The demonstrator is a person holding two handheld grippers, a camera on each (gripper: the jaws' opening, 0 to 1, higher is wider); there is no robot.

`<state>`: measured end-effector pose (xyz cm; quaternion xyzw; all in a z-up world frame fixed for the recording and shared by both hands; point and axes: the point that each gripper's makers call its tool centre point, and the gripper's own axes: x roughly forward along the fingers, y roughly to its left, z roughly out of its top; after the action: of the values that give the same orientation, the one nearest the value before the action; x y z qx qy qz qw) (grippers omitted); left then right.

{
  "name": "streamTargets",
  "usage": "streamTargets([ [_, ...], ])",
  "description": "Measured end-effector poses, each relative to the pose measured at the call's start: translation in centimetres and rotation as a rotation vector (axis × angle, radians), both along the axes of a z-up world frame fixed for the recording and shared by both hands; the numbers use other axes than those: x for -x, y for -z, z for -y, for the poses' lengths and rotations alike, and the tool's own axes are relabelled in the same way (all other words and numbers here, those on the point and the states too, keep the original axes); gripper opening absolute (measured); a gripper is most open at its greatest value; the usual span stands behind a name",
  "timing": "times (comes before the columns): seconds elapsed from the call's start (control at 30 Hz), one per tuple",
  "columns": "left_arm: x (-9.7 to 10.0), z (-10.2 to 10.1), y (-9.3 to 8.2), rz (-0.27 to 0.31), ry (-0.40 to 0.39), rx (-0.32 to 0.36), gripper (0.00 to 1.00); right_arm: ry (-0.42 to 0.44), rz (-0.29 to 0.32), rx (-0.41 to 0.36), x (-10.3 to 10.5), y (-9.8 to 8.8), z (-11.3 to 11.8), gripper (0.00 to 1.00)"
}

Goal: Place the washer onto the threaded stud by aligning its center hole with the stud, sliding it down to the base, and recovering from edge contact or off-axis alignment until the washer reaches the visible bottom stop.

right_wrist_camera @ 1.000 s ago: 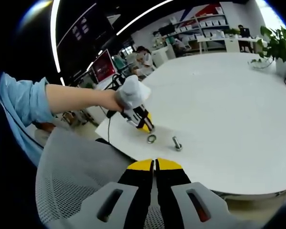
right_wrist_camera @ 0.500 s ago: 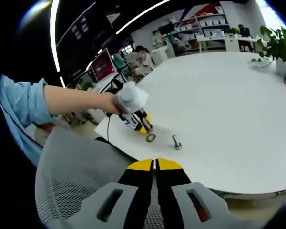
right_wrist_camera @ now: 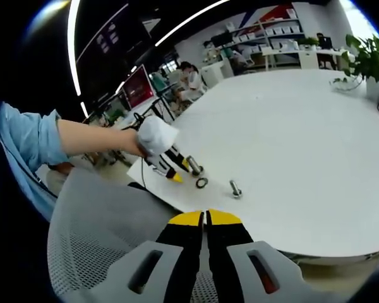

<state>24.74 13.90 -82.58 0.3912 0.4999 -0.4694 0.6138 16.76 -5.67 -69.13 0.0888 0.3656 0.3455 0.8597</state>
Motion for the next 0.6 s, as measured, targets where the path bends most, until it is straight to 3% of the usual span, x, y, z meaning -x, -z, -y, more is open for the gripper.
streamTargets([
  [0.27,0.8,2.1,-0.4,-0.006,0.011,0.044,0.22,-0.022,0.0,0.002,0.1,0.0,-0.3,0.05],
  [0.6,1.1,3.5,0.5,-0.03,0.017,0.049,0.23,-0.025,0.005,-0.004,0.1,-0.2,-0.4,0.05],
])
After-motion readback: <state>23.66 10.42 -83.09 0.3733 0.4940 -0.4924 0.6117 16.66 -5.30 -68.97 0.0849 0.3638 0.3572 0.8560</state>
